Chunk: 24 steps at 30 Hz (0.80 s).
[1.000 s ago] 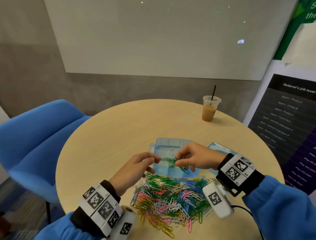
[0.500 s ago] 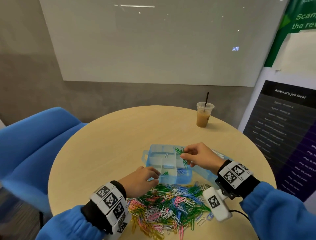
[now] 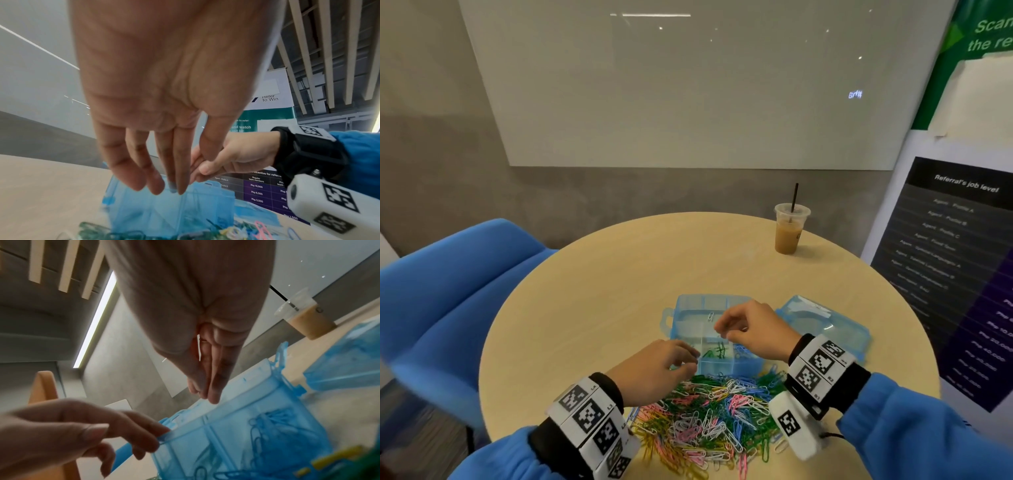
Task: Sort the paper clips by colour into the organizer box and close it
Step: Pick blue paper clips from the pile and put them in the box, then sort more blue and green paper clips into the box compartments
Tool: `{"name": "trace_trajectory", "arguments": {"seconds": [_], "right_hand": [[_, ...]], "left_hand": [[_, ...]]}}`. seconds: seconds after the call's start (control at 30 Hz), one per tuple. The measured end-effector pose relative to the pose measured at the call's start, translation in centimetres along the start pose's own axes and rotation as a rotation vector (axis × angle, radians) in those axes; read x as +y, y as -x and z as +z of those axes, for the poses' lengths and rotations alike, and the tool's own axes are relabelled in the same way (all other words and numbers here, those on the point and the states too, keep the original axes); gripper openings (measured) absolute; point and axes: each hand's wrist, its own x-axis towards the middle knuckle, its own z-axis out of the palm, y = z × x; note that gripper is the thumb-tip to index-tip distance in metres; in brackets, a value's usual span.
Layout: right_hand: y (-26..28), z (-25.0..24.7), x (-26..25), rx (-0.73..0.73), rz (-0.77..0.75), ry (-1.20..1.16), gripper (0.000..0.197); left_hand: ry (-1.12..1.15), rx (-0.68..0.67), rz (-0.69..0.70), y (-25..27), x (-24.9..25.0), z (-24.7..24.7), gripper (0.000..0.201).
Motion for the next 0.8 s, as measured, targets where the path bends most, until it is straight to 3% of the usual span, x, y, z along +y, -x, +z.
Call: {"name": "trace_trajectory", "arguments": {"seconds": [0.13,0.3,0.43,0.57,0.7,0.8], "right_hand": [[0.8,-0.6,-0.6,0.050,-0.035,0.043,0.023],[1.8,-1.5,-1.4,0.027,-0.088,0.073,0.015],[2.7,-1.7,-1.8,0.012,-0.109,0.077,0.015],[3.8,-2.7,-1.4,0.006,-0.099,0.074,0.013],[4.9,-3.7,-0.7,-0.017,-0.077,0.082,0.012],[5.5,-3.8,-0.2,-0.032,-0.068,0.102,0.013]], "left_hand": [[0.018,0.097,-0.056,0.4,-0.5,-1.1,0.030],[-0.233,0.267,-0.181,-2.8,-1.0,-3.5,0.024],[-0.413,0.096,-0.314,-6.7,-0.5,-4.2,0.032],[-0.605,0.003,-0.328,-8.7,-0.4,-2.6,0.050],[-0.590,0.037,-0.316,-9.1,-1.0,-1.0,0.024],[-0.560,0.048,-0.336,-9.2,-1.6,-0.5,0.023]]}}
